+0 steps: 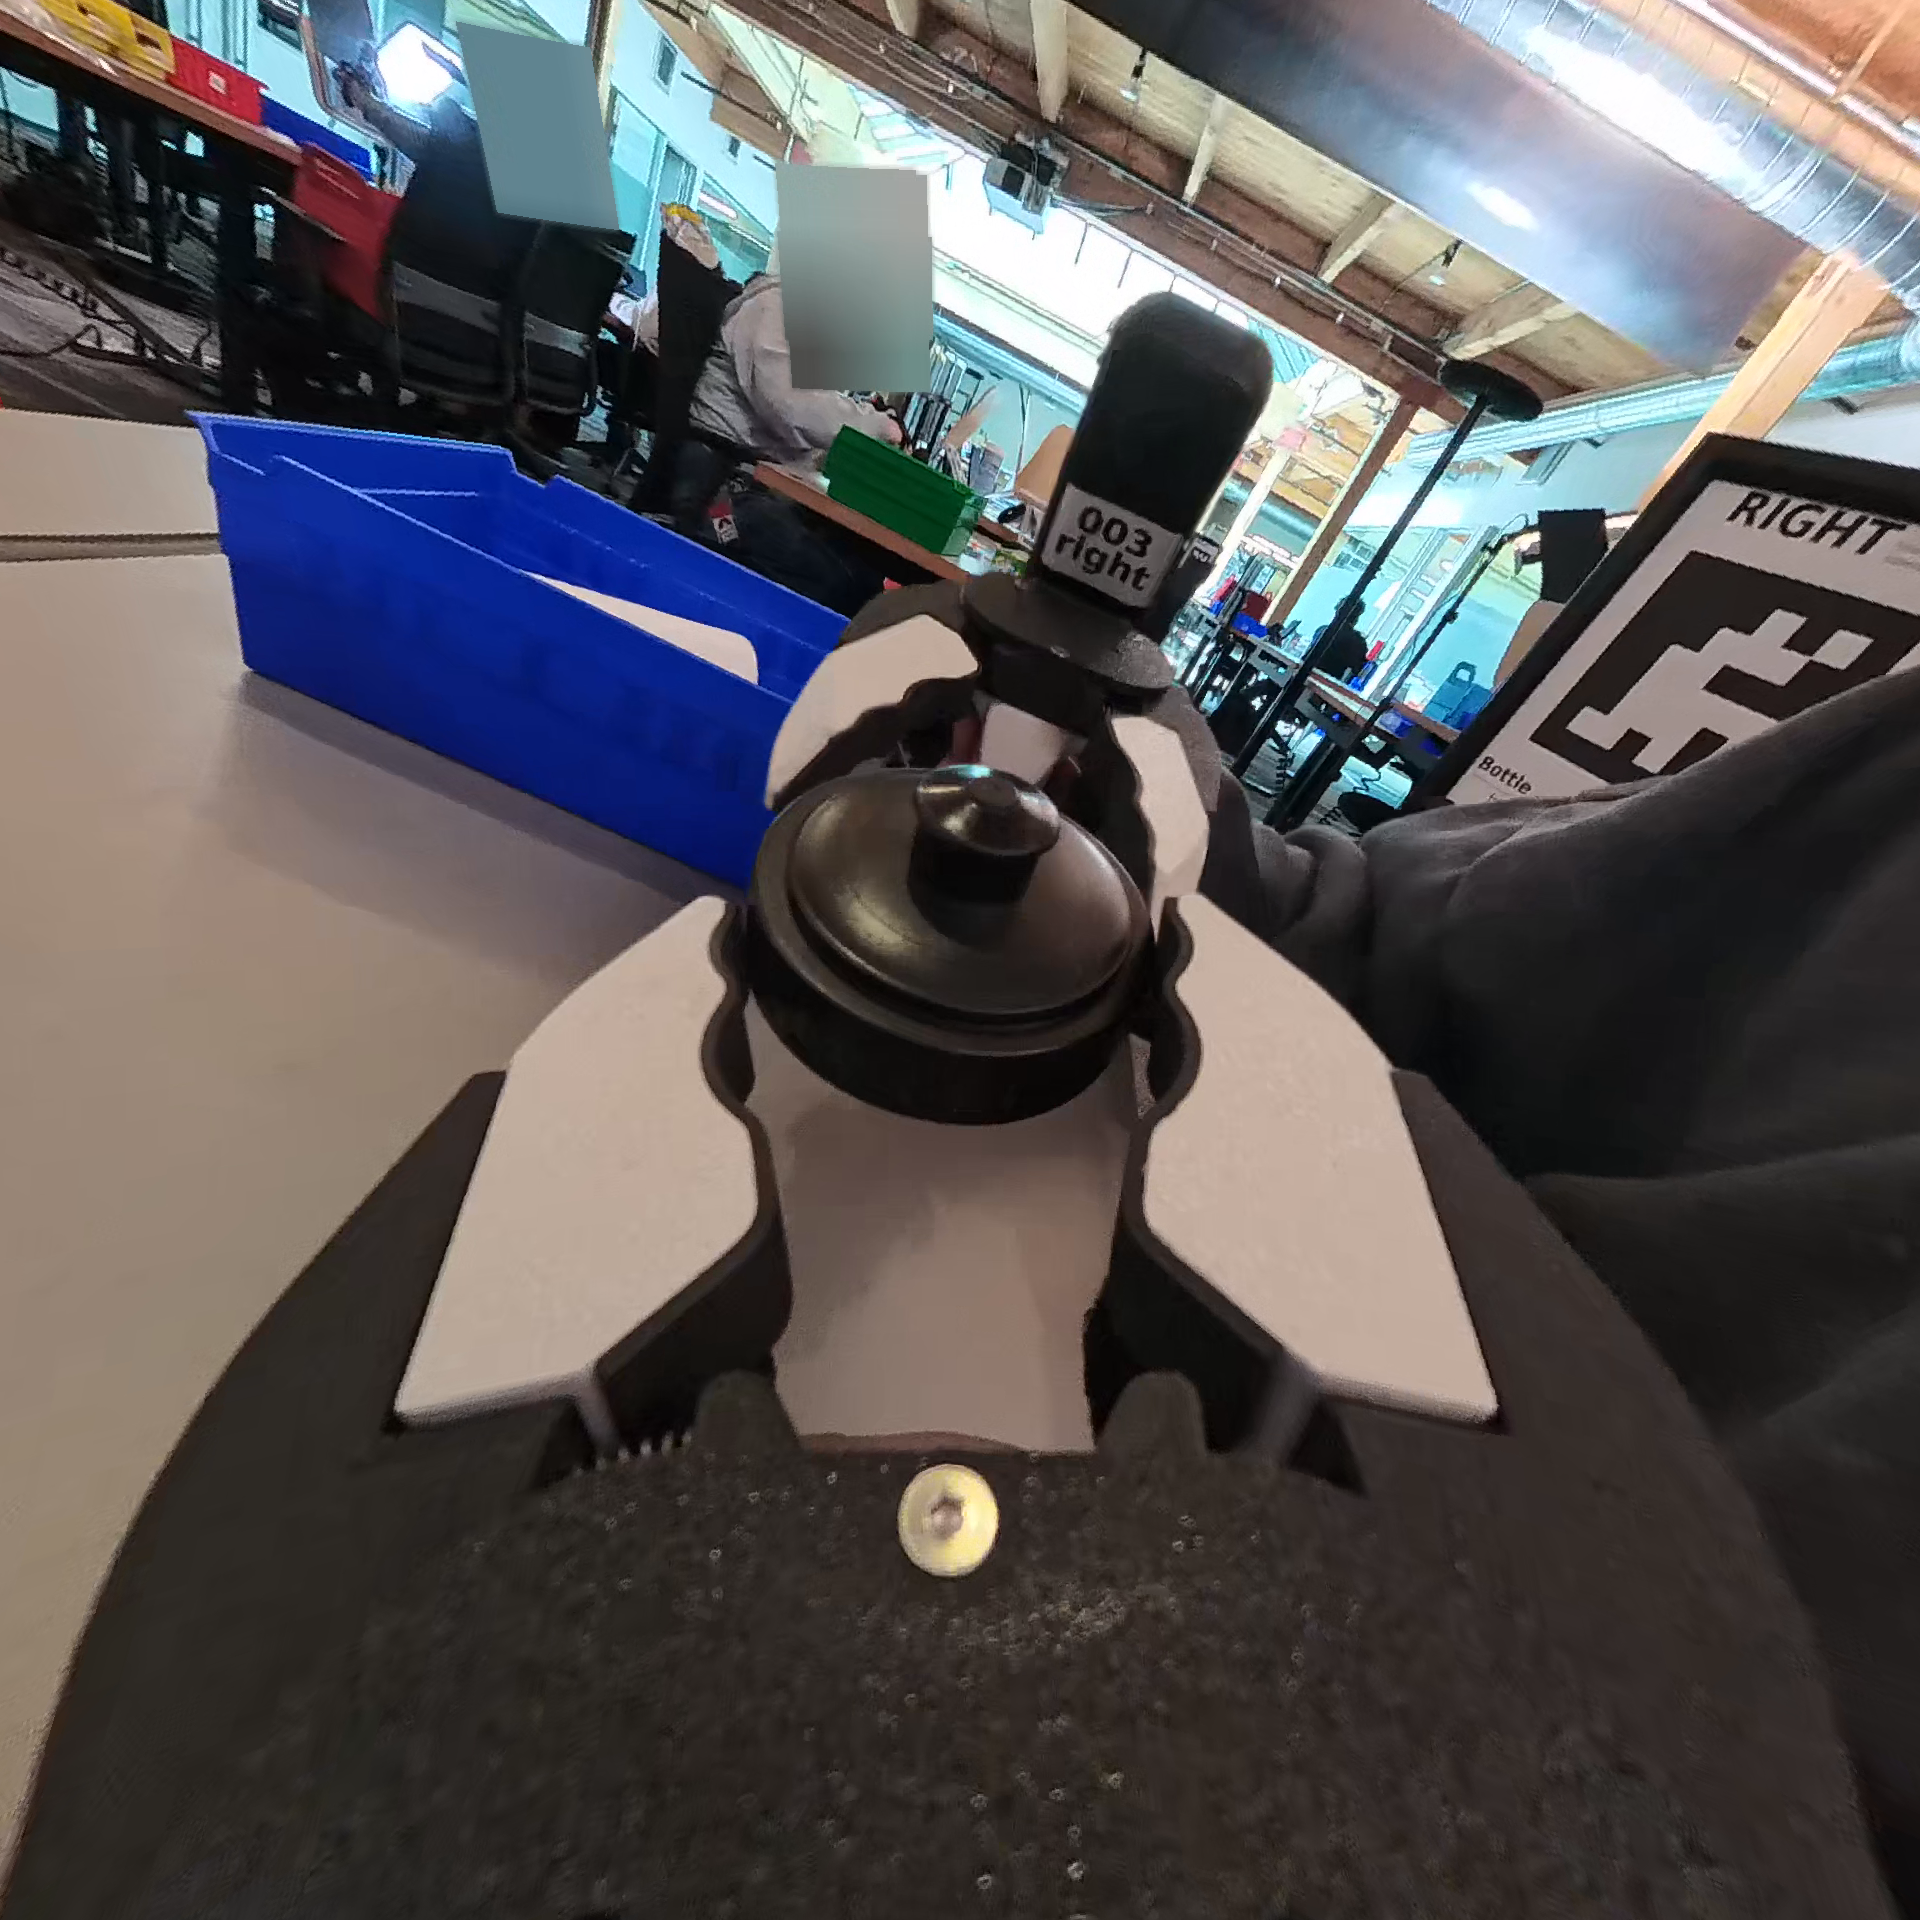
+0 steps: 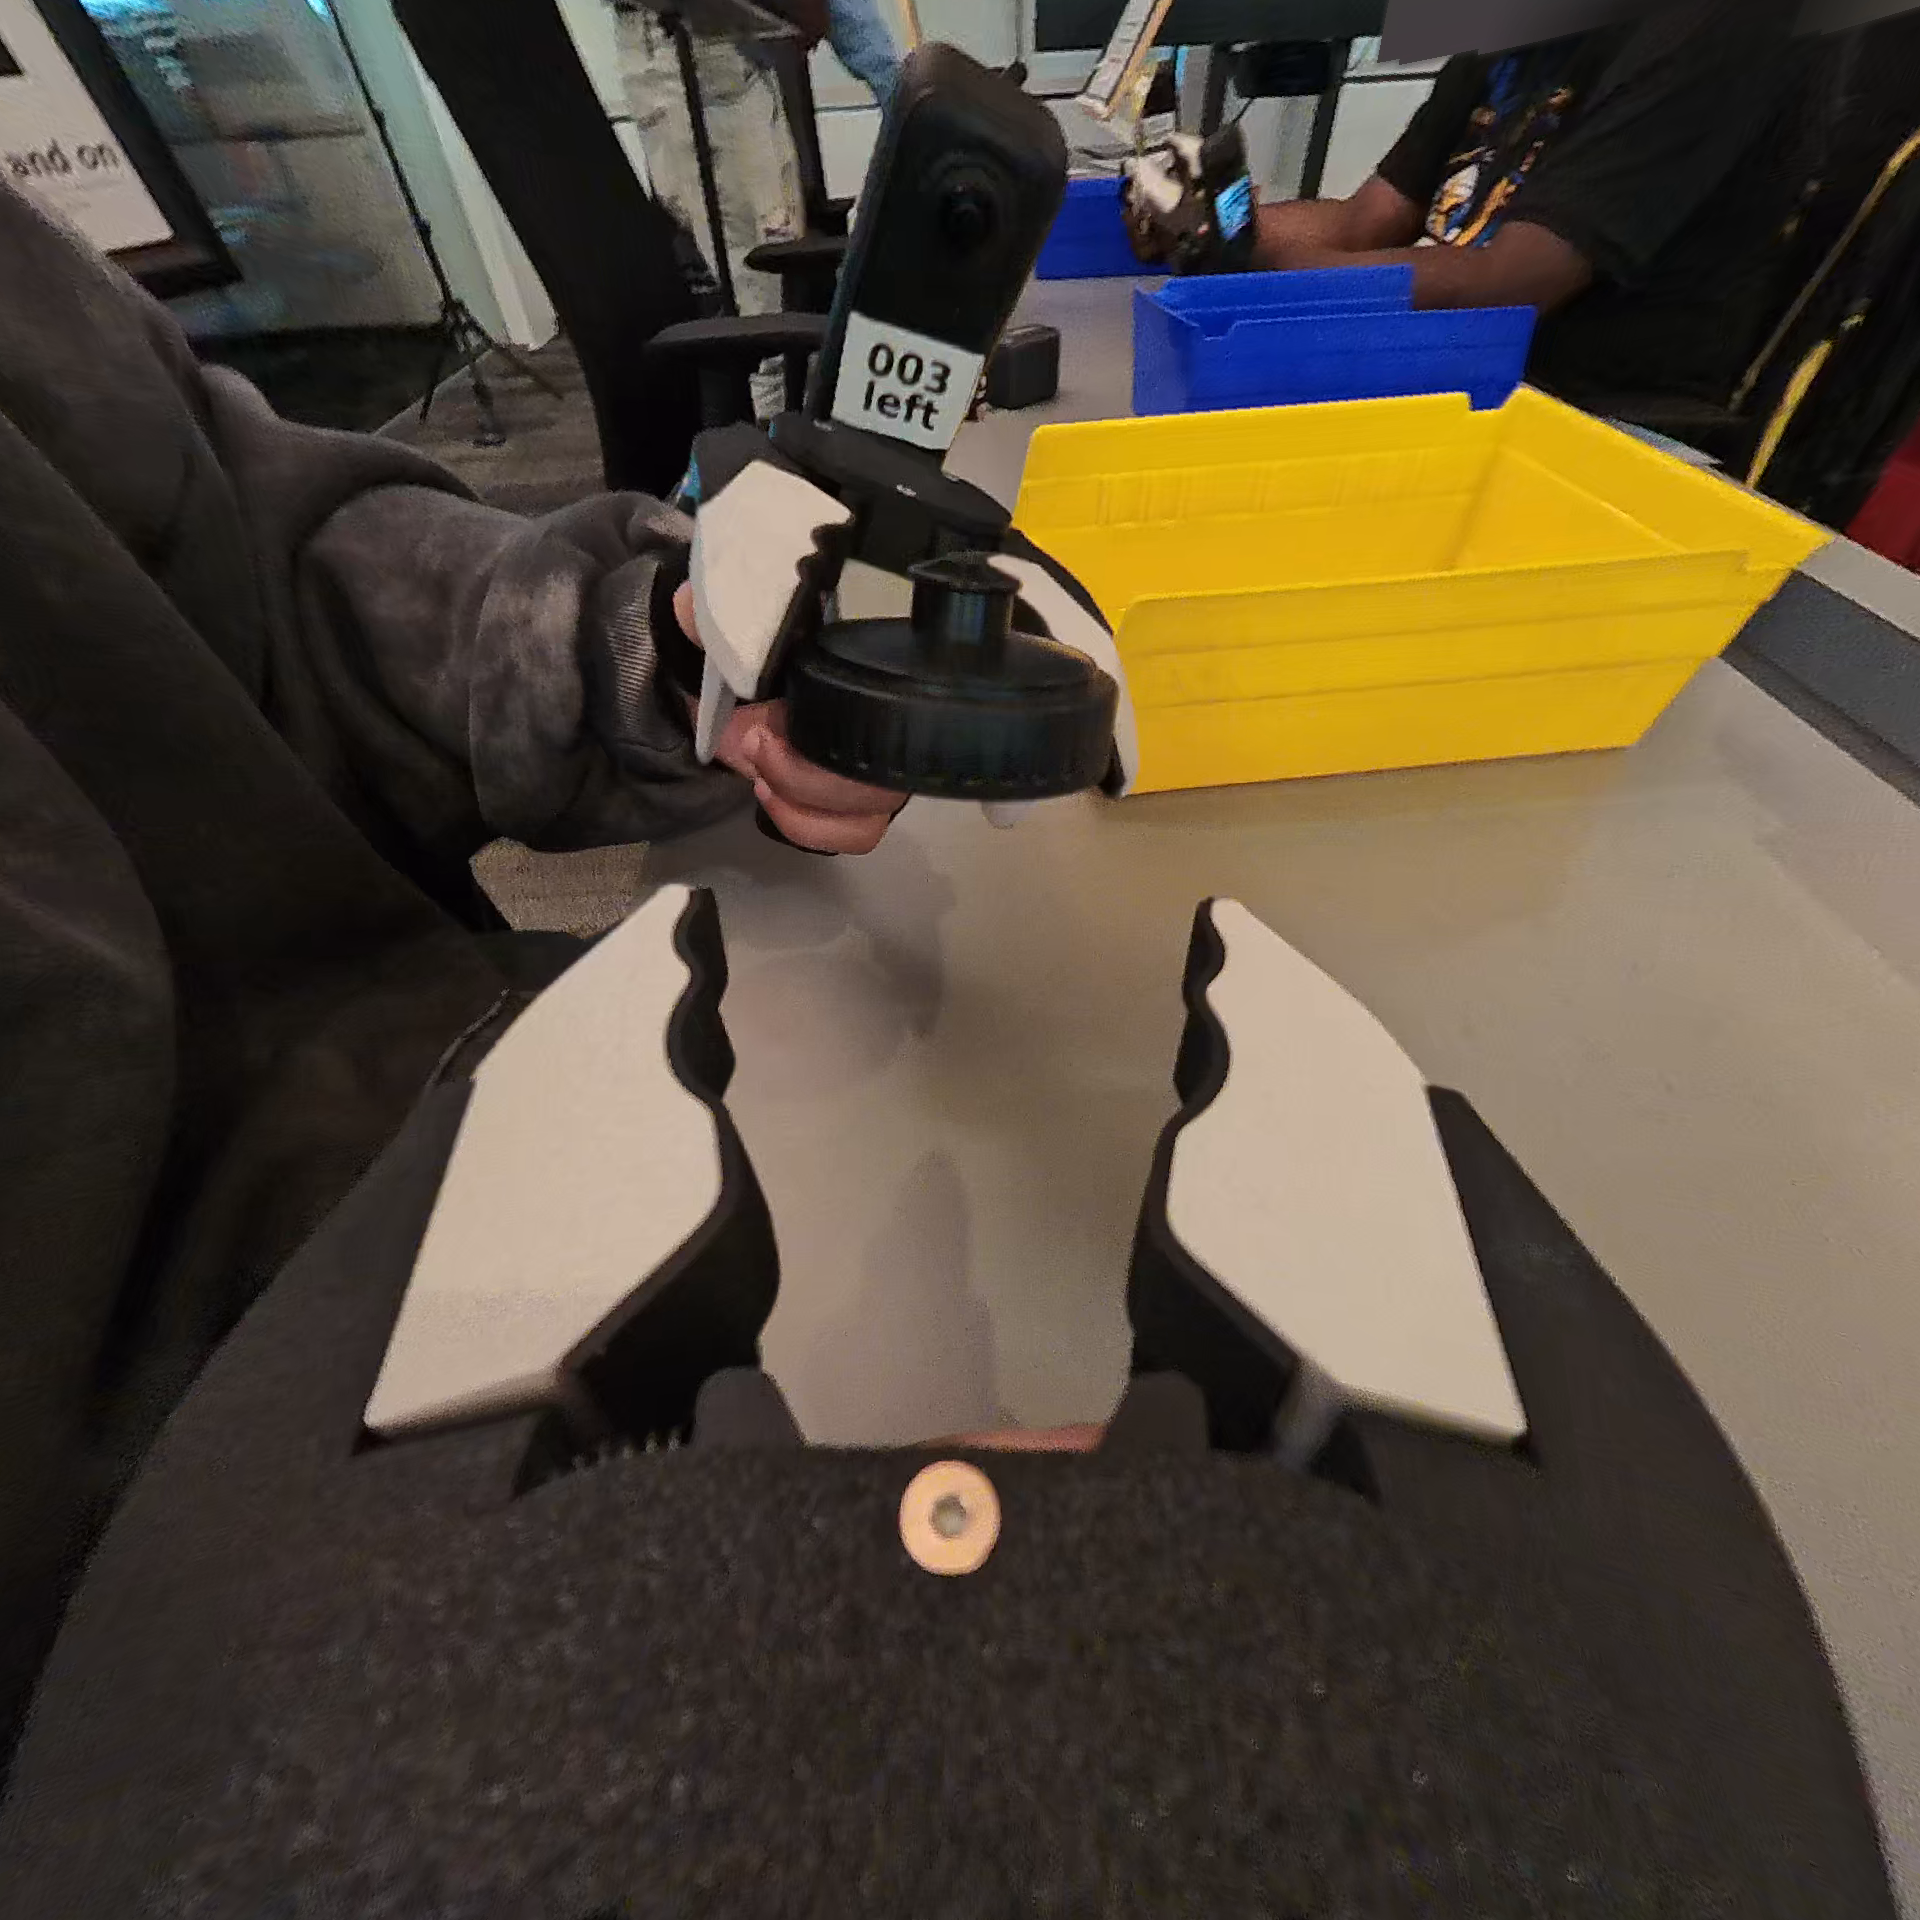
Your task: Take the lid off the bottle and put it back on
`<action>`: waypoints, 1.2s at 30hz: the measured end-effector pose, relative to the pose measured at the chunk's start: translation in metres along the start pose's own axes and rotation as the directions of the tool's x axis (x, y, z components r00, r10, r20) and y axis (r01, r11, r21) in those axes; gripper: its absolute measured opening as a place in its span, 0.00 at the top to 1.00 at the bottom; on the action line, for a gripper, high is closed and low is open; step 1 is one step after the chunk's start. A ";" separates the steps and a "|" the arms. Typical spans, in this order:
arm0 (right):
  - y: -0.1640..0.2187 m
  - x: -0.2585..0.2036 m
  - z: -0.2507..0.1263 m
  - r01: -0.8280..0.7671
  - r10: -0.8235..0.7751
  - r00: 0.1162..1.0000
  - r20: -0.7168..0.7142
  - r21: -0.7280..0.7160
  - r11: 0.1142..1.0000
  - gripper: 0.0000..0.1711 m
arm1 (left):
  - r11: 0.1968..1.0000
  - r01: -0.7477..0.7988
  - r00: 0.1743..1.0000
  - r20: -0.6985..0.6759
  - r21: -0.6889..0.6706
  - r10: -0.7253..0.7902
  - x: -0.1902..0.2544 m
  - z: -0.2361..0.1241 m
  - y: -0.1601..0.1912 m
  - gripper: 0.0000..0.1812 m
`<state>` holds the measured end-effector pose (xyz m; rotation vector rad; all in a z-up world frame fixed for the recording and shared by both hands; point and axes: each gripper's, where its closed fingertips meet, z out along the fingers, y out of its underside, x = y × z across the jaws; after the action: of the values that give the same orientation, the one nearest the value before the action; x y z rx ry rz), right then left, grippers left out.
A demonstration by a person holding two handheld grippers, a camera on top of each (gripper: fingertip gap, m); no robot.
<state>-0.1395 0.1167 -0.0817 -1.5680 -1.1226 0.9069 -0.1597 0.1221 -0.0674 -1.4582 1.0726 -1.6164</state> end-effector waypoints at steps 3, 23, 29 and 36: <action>-0.004 -0.001 0.011 -0.045 0.043 0.996 0.072 0.017 0.999 0.52 | 0.998 -0.064 0.997 0.034 -0.001 0.064 -0.001 -0.001 -0.001 0.59; 0.001 -0.004 0.037 -0.509 0.503 0.790 0.352 -0.084 0.857 0.92 | 0.870 -0.449 0.829 0.267 -0.204 0.491 -0.028 -0.005 0.017 0.59; -0.011 0.015 0.016 -0.364 0.371 0.918 0.143 -0.075 0.929 0.93 | 0.914 -0.346 0.848 0.346 -0.211 0.401 -0.033 -0.022 0.018 0.56; -0.042 0.091 -0.118 -0.111 -0.022 0.893 -0.450 -0.268 0.957 0.93 | 0.923 -0.323 0.844 0.379 -0.207 0.380 -0.029 -0.035 0.019 0.58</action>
<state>-0.0125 0.1745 -0.0141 -1.9258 -0.9093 0.3787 -0.1911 0.1446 -0.0973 -1.4958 1.1329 -0.9359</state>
